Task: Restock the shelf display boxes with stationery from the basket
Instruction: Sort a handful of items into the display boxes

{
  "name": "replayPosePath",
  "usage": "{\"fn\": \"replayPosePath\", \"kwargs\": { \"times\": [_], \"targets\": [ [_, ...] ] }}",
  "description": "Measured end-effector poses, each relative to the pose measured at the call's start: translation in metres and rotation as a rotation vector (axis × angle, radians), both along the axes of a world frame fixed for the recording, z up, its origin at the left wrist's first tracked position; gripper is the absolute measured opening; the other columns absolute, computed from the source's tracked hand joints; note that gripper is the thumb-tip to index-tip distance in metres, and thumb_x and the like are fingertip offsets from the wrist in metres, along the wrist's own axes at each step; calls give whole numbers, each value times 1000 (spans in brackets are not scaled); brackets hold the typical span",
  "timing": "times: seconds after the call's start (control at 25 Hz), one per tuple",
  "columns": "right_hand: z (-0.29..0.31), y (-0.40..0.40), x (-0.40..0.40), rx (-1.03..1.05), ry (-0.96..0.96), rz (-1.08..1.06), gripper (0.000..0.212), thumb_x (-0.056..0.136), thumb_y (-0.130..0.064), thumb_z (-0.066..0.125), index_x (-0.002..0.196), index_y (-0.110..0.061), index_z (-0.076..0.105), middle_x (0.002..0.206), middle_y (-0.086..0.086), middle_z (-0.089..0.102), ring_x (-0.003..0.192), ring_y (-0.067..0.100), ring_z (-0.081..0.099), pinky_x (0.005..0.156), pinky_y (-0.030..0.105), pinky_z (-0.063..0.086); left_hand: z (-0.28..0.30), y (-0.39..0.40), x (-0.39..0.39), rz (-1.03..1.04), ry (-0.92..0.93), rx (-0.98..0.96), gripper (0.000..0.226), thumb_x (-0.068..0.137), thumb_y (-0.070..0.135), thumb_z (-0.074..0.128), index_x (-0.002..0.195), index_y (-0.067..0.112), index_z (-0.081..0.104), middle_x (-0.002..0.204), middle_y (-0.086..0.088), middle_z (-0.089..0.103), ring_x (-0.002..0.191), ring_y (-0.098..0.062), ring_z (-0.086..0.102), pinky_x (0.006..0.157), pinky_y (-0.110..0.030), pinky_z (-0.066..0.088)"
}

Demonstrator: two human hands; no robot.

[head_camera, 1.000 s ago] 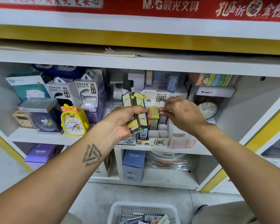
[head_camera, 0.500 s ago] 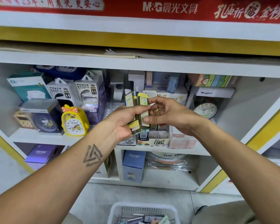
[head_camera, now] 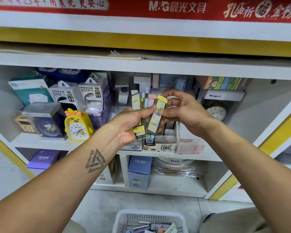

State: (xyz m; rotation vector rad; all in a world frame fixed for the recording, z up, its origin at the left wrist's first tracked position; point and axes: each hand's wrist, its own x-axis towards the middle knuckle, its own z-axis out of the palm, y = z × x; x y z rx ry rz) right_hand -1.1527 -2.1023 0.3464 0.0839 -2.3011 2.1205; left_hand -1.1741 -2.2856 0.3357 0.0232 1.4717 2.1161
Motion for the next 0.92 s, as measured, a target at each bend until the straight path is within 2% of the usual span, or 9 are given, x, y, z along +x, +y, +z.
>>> {"fn": "replayPosePath", "kwargs": {
  "times": [0.12, 0.32, 0.48, 0.56, 0.68, 0.8, 0.92],
  "targets": [
    [1, 4, 1, -20, -23, 2, 40, 84, 11, 69, 117, -9, 61, 82, 7, 70, 79, 24, 72, 61, 28, 56, -2, 0, -4, 62, 19, -36, 29, 85, 5, 71, 114, 4, 69, 103, -23, 73, 82, -32, 74, 65, -49, 61],
    [2, 11, 4, 104, -55, -2, 40, 84, 11, 70, 118, -9, 62, 94, 16, 67, 83, 27, 68, 69, 36, 55, -8, 4, -4, 79, 73, -155, 17, 87, 3, 71, 104, 6, 68, 93, -24, 74, 72, -33, 73, 63, -48, 61],
    [9, 20, 5, 123, 7, -124, 19, 91, 0, 67, 108, -9, 64, 87, 13, 75, 76, 21, 71, 60, 30, 55, -8, 4, -4, 82, 81, -189, 10, 88, 5, 71, 97, 4, 68, 84, -24, 74, 63, -28, 72, 59, -42, 61],
    [9, 25, 2, 244, 134, -245, 15, 91, -3, 68, 104, -10, 65, 85, 16, 74, 70, 23, 70, 58, 33, 56, -7, 0, -6, 88, 79, -194, 9, 87, 5, 71, 96, 4, 67, 83, -24, 74, 63, -28, 72, 58, -42, 61],
    [4, 26, 2, 459, 289, -214, 16, 88, -4, 71, 98, -14, 64, 83, 21, 68, 68, 26, 60, 67, 34, 53, -4, -7, -8, 105, 63, -196, 14, 87, 5, 71, 100, 3, 66, 82, -23, 74, 63, -28, 72, 55, -39, 60],
    [-5, 23, 6, 665, 313, -143, 20, 86, -10, 74, 91, -25, 62, 81, 5, 69, 70, 17, 59, 66, 30, 51, -4, -10, -6, 101, 57, -205, 19, 87, 6, 71, 104, 0, 67, 81, -22, 74, 63, -27, 72, 54, -38, 60],
    [-10, 23, 6, 804, 335, -117, 20, 86, -14, 73, 92, -27, 60, 81, -5, 66, 71, 14, 61, 68, 33, 54, -3, -12, -5, 92, 53, -199, 23, 86, 6, 72, 107, -1, 66, 84, -23, 74, 66, -29, 73, 56, -39, 60]
  ]
}}
